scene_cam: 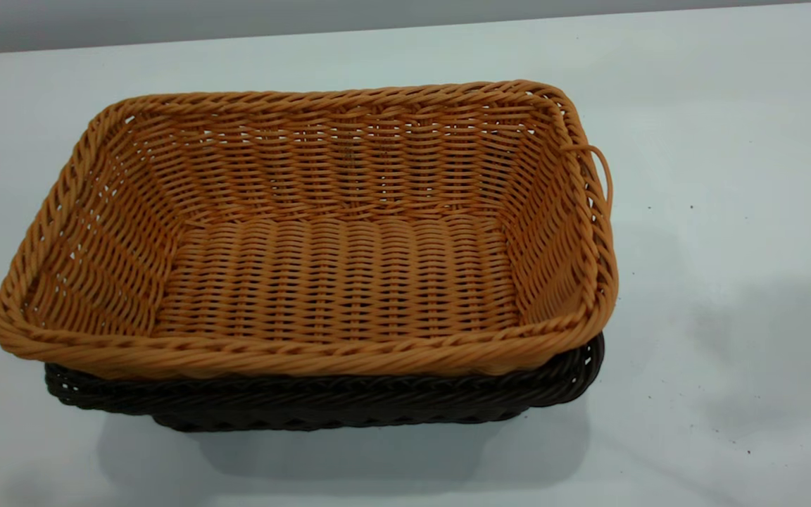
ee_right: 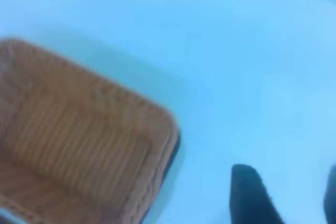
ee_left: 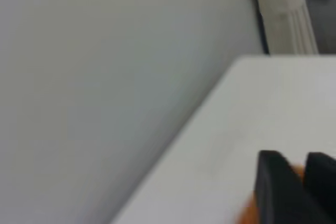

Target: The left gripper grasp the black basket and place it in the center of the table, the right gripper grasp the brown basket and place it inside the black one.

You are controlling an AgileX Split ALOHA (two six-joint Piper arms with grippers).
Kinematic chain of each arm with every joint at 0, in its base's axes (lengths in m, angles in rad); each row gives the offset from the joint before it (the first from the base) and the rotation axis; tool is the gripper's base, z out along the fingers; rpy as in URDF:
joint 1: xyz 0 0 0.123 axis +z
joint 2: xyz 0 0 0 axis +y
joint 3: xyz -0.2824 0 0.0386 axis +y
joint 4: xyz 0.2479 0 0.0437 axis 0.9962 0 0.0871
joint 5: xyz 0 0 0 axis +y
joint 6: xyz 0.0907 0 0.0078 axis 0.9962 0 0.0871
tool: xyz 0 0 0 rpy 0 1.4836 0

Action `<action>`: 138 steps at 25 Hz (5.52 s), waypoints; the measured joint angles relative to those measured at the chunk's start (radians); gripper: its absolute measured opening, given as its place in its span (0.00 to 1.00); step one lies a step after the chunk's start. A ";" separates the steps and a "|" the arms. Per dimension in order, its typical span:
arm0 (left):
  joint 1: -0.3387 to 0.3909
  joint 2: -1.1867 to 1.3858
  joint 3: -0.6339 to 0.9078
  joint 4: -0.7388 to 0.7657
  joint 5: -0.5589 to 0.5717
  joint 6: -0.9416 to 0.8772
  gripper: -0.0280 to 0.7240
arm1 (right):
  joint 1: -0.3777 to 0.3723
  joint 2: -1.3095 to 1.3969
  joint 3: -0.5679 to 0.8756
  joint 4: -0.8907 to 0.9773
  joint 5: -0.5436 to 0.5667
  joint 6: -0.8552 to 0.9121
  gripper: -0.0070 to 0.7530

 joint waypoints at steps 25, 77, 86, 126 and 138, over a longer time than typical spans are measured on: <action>0.333 -0.517 0.000 -0.018 0.671 -0.169 0.04 | -0.138 -0.726 -0.083 -0.048 0.086 0.060 0.02; 0.568 -0.644 0.406 0.157 0.525 -0.573 0.04 | -0.375 -1.137 0.900 -0.089 -0.079 0.174 0.02; 0.567 -0.644 0.405 0.193 0.522 -0.623 0.04 | -0.375 -1.137 0.900 -0.089 -0.079 0.174 0.02; 0.569 -0.644 0.406 0.246 0.518 -0.734 0.04 | -0.375 -1.137 0.900 -0.089 -0.081 0.174 0.02; 0.568 -0.644 0.406 0.246 0.518 -0.734 0.04 | -0.375 -1.137 0.900 -0.089 -0.081 0.174 0.02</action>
